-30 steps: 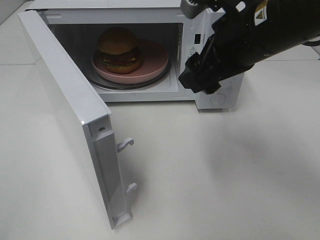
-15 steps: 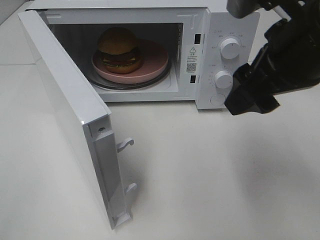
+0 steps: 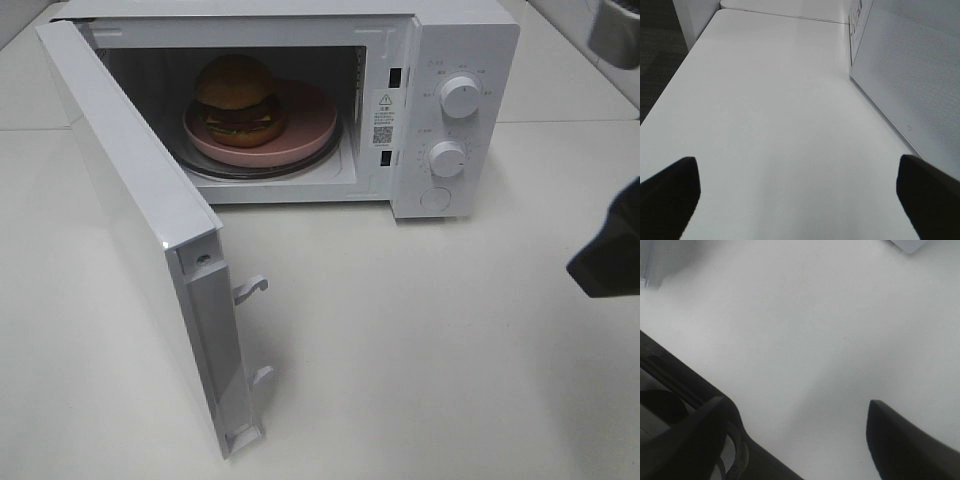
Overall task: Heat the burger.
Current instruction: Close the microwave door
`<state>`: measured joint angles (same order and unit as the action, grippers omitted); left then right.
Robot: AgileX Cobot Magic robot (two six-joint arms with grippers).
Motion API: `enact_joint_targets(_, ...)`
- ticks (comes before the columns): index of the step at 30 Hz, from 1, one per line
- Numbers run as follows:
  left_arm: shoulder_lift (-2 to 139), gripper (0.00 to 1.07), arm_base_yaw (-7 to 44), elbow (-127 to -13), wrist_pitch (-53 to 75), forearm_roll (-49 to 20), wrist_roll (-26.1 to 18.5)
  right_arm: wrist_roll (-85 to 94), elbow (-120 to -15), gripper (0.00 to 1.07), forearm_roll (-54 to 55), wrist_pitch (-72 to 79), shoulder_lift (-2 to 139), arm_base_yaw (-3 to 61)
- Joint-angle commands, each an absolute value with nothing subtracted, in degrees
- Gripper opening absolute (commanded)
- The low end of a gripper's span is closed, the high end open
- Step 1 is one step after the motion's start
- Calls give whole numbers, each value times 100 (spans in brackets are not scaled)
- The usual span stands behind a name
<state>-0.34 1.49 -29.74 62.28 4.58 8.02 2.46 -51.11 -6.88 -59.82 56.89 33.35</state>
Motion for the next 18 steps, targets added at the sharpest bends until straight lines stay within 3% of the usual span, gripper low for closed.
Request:
enact_joint_targets(1,-97,100,126,-2962,6154,441,808,34,-4687,76,-854,-5884,5180,3346)
enact_joint_targets(13,-97,100,126,-2962,6154,441,808,-550,-3581,76,-1157,-5770,3707,3266)
enact_joint_targets(18,-97,100,126,-2962,6154,441,808,-504,-3260,76,-1106,-5775,2836,2257)
